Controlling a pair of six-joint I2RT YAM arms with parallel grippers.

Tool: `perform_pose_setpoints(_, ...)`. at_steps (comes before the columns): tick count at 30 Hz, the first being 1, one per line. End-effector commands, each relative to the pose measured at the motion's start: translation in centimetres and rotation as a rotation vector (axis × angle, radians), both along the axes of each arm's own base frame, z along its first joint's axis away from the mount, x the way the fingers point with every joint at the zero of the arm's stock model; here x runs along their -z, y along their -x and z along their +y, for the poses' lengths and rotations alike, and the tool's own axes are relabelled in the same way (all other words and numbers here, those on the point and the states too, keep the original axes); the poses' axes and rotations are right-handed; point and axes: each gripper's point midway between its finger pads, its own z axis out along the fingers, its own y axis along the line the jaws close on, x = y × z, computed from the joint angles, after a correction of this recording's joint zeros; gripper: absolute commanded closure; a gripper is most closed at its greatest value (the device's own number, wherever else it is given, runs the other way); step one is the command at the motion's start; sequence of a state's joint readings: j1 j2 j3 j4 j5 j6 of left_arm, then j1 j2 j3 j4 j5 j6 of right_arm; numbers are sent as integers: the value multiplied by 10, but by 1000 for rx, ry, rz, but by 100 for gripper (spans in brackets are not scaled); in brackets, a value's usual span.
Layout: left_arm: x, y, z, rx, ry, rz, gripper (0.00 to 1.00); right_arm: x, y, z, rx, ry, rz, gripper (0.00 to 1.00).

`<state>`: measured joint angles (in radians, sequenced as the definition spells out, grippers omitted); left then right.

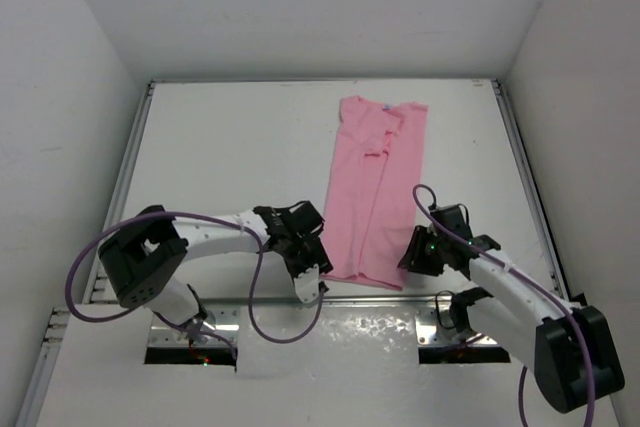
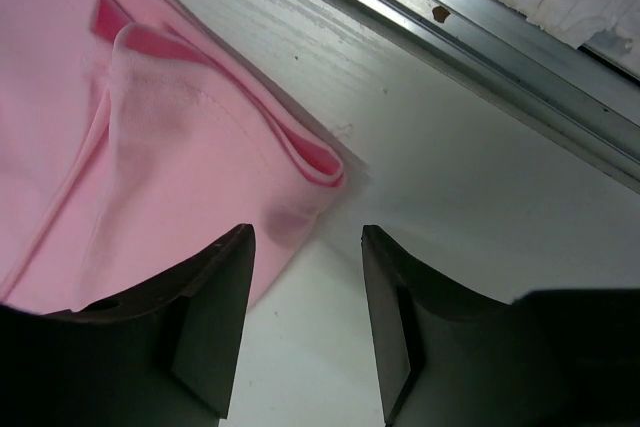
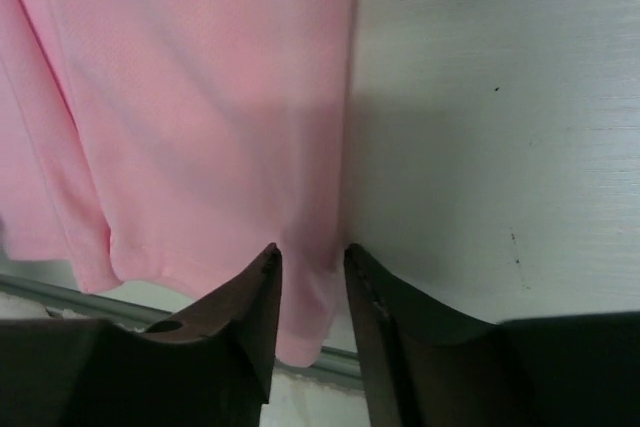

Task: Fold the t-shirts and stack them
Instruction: Rotate the tshirt 90 degrees, then grab the bottom of the folded rectangular tshirt with both arms

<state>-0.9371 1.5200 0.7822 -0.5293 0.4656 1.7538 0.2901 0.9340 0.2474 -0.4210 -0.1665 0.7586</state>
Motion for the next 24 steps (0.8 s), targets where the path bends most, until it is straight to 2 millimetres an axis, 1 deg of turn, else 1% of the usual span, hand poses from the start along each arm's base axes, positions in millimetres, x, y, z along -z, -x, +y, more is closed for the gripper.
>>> perform_pose_setpoints(1,2,9,-14,70,37,0,54,18,42,-24,-64,123,160,59)
perform_pose_setpoints(3,3,17,-15,72,33,35,54,16,43,-24,-80,125,166,54)
perform_pose_setpoints(6,11,24,-15,67,11,64,57,18,48,-17,-77,80,178,52)
perform_pose_setpoints(7,11,23,-17,62,10,67,61,20,56,-13,-80,45,201,51)
perform_pose_setpoints(8,12,24,-17,58,7,74,64,22,59,-11,-75,29,211,51)
perform_pose_setpoints(9,13,24,-18,44,1,82,70,22,58,-7,-62,6,204,51)
perform_pose_setpoints(10,11,22,-20,36,6,82,73,26,64,-6,-56,-9,216,52)
perform_pose_setpoints(11,11,20,-22,27,11,82,77,26,65,-2,-50,-32,213,52)
perform_pose_setpoints(12,10,20,-24,5,11,91,85,28,62,2,-25,-60,196,52)
perform_pose_setpoints(13,7,17,-28,-6,22,89,87,28,60,5,-13,-77,188,53)
perform_pose_setpoints(14,6,15,-30,-20,27,89,91,27,53,11,-8,-109,159,54)
perform_pose_setpoints(15,3,13,-34,-43,33,98,97,27,54,14,3,-123,169,55)
perform_pose_setpoints(16,2,12,-36,-55,34,102,98,27,54,15,3,-127,171,57)
perform_pose_setpoints(17,0,12,-37,-71,34,111,99,26,53,17,-7,-131,172,67)
perform_pose_setpoints(18,0,11,-37,-77,33,114,100,24,52,17,-15,-128,172,73)
perform_pose_setpoints(19,-4,10,-39,-82,40,113,100,23,52,16,-24,-119,181,85)
perform_pose_setpoints(20,-5,9,-40,-103,38,121,100,23,56,13,-44,-101,197,91)
perform_pose_setpoints(22,-14,4,-47,-145,54,128,100,13,44,11,-57,-67,169,99)
perform_pose_setpoints(23,-18,1,-47,-195,50,155,100,9,46,6,-70,-33,184,100)
perform_pose_setpoints(24,-23,-2,-48,-215,57,167,100,-4,28,5,-70,-8,135,100)
